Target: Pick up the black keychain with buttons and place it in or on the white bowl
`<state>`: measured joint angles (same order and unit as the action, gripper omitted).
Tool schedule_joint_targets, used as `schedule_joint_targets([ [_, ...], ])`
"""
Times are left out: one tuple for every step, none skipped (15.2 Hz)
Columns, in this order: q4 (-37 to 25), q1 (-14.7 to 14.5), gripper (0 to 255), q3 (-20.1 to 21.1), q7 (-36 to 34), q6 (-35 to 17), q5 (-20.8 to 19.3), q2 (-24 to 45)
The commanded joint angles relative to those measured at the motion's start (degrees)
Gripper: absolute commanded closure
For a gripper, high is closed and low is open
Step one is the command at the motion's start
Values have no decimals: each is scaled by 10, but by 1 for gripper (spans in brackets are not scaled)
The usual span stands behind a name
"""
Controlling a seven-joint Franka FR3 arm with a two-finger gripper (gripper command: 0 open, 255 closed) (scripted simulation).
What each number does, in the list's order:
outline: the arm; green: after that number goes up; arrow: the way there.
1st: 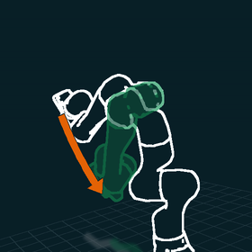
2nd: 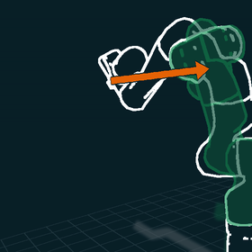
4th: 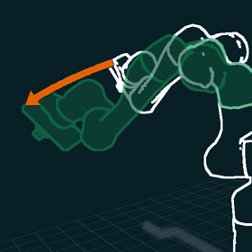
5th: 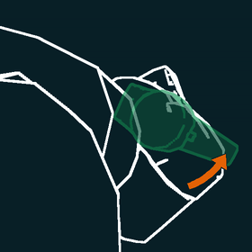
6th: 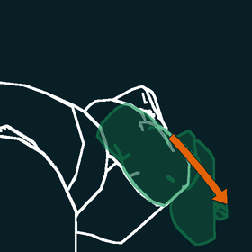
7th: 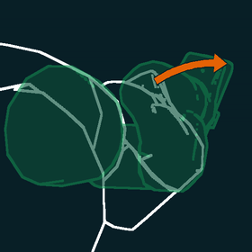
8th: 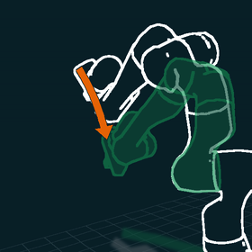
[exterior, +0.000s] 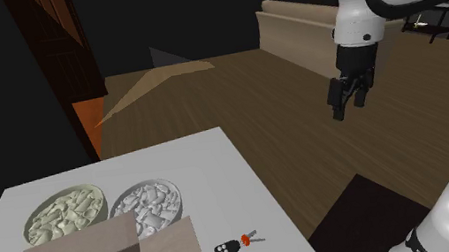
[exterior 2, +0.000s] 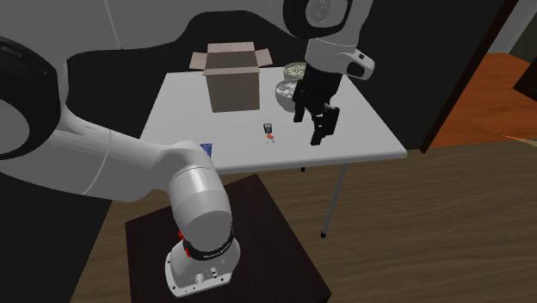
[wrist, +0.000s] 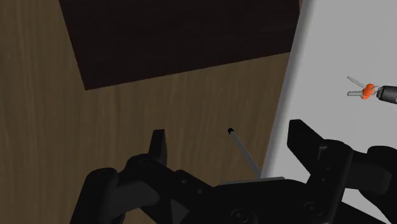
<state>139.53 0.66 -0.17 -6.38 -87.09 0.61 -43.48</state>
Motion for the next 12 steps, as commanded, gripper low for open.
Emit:
schedule_joint_targets([
  [0, 0, 0, 0, 0, 0, 0, 0],
  [8, -9, 0, 5, 8, -19, 4, 7],
  [16, -19, 0, 10, 16, -38, 7, 14],
  [23, -28, 0, 16, 23, -58, 11, 22],
  [30, -37, 0, 21, 31, -77, 15, 30],
  [36, -46, 0, 27, 39, -96, 19, 39],
  [42, -56, 0, 33, 47, -115, 22, 47],
  [47, -65, 0, 38, 55, -134, 26, 57],
  [52, -74, 0, 44, 62, -154, 29, 67],
  [56, -83, 0, 50, 70, -173, 32, 77],
  [60, -92, 0, 56, 77, -192, 36, 87],
  [64, -101, 0, 63, 85, -211, 39, 98],
])
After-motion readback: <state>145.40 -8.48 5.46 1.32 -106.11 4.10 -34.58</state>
